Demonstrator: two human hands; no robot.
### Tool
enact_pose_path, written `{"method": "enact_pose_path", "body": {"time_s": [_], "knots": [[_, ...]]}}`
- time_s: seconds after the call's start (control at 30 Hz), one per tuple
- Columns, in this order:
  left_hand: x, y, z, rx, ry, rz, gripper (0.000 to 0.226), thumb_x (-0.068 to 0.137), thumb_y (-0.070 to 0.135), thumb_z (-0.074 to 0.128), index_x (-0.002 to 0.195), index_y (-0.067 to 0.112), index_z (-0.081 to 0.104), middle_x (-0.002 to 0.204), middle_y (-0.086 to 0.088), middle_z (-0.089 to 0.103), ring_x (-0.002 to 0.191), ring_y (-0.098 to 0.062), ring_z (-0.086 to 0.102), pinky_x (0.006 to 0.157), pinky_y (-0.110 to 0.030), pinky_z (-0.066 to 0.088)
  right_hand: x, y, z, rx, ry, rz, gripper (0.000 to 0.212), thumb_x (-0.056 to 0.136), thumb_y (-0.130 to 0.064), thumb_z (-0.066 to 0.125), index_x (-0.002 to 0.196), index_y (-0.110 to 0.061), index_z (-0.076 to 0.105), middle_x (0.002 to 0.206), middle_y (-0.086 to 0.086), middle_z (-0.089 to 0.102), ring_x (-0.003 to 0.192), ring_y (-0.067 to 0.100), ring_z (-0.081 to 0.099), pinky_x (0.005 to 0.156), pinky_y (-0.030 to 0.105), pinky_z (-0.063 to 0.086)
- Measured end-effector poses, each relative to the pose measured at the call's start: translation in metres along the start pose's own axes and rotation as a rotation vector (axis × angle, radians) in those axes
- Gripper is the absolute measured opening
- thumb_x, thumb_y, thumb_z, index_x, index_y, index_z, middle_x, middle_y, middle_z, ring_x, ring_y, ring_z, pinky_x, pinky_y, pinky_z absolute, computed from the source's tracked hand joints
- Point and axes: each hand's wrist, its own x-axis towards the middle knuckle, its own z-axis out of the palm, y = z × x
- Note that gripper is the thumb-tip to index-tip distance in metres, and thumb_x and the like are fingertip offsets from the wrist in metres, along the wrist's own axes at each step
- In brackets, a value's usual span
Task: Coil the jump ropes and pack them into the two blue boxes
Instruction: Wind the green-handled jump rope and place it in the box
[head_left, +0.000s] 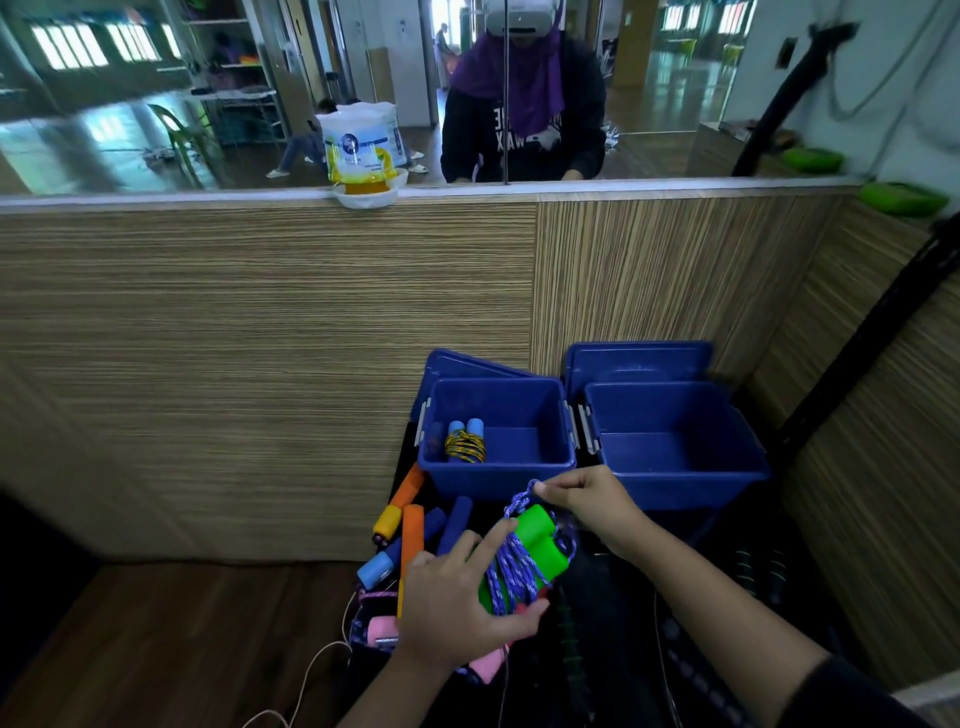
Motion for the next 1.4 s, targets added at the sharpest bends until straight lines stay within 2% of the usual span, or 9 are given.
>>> {"method": "enact_pose_path", "body": {"time_s": [0.17,0.37,0.6,0.7,0.83,0.93,1.0,1.2,1.4], "knots": [[0.001,0.001,0.001,0.002,-0.052,-0.113,0.081,0.065,0.080,0.056,0.129,0.030,0.057,0.074,0.013,0.053,0.052,-0.009,0.051,0.044,-0.029,0.043,0.001,0.003,0.000,0.072,-0.057,0.134,0.012,0.083,-0.013,0.070,0.072,-0.013,0.069,0.060,0.003,0.063,0.054,0.012,0.058,0.059,0.028,0.050],[0.001,-0.003,0.000,-0.058,-0.103,-0.295,0.083,0.064,0.082,0.052,0.131,0.033,0.045,0.078,0.015,0.061,0.056,-0.006,0.058,0.044,-0.029,0.048,-0.007,0.002,0.004,0.128,-0.067,0.155,0.019,0.086,0.007,0.057,0.079,-0.007,0.068,0.062,0.008,0.064,0.050,0.013,0.061,0.050,0.025,0.053],[0.000,0.000,0.008,-0.108,-0.149,-0.473,0.076,0.059,0.087,0.040,0.121,0.044,0.025,0.094,0.019,0.061,0.079,-0.005,0.063,0.064,-0.027,0.052,-0.007,0.001,0.009,-0.060,0.040,-0.052,0.019,0.081,0.000,0.069,0.072,-0.017,0.072,0.053,-0.009,0.065,0.050,0.001,0.058,0.047,0.015,0.045],[0.000,-0.002,0.011,-0.053,-0.159,-0.431,0.097,0.059,0.089,0.029,0.141,0.036,0.028,0.105,0.018,0.058,0.091,-0.001,0.060,0.072,-0.024,0.050,-0.008,0.001,0.008,-0.133,0.005,-0.133,0.017,0.083,0.001,0.067,0.079,-0.012,0.076,0.069,0.002,0.069,0.062,0.006,0.062,0.055,0.017,0.051],[0.000,-0.003,0.009,-0.022,-0.155,-0.388,0.099,0.059,0.089,0.028,0.141,0.034,0.029,0.106,0.018,0.058,0.093,-0.002,0.060,0.074,-0.024,0.049,-0.008,0.001,0.003,-0.255,-0.068,-0.149,0.024,0.084,0.005,0.061,0.088,-0.013,0.077,0.077,0.004,0.071,0.064,0.003,0.062,0.058,0.019,0.053],[-0.003,-0.002,0.011,-0.048,-0.122,-0.349,0.089,0.065,0.090,0.033,0.137,0.040,0.022,0.101,0.017,0.060,0.083,-0.005,0.063,0.065,-0.029,0.052,-0.007,-0.001,0.002,-0.287,-0.056,-0.149,0.034,0.082,0.005,0.063,0.073,-0.026,0.075,0.071,0.001,0.071,0.052,-0.005,0.057,0.050,0.016,0.047],[-0.003,-0.002,0.014,-0.036,-0.099,-0.302,0.086,0.070,0.089,0.034,0.140,0.041,0.017,0.101,0.013,0.059,0.079,-0.008,0.062,0.059,-0.033,0.052,-0.008,-0.002,0.004,-0.271,0.001,-0.137,0.028,0.083,0.006,0.062,0.072,-0.015,0.076,0.064,-0.006,0.068,0.050,-0.007,0.058,0.049,0.012,0.047],[0.004,-0.003,0.015,-0.004,-0.138,-0.315,0.093,0.071,0.083,0.040,0.142,0.023,0.032,0.113,0.008,0.058,0.089,-0.013,0.062,0.068,-0.037,0.051,-0.016,-0.008,0.010,-0.282,0.064,-0.098,0.029,0.086,-0.002,0.051,0.078,-0.012,0.077,0.042,-0.021,0.057,0.042,-0.007,0.051,0.042,0.005,0.033],[0.006,0.003,0.012,0.000,-0.163,-0.329,0.099,0.068,0.080,0.040,0.143,0.016,0.031,0.123,0.006,0.056,0.095,-0.016,0.064,0.075,-0.037,0.049,-0.019,-0.004,0.012,-0.082,0.133,-0.018,0.019,0.079,-0.021,0.067,0.067,-0.009,0.077,0.065,0.005,0.070,0.053,0.002,0.054,0.053,0.017,0.044]]}}
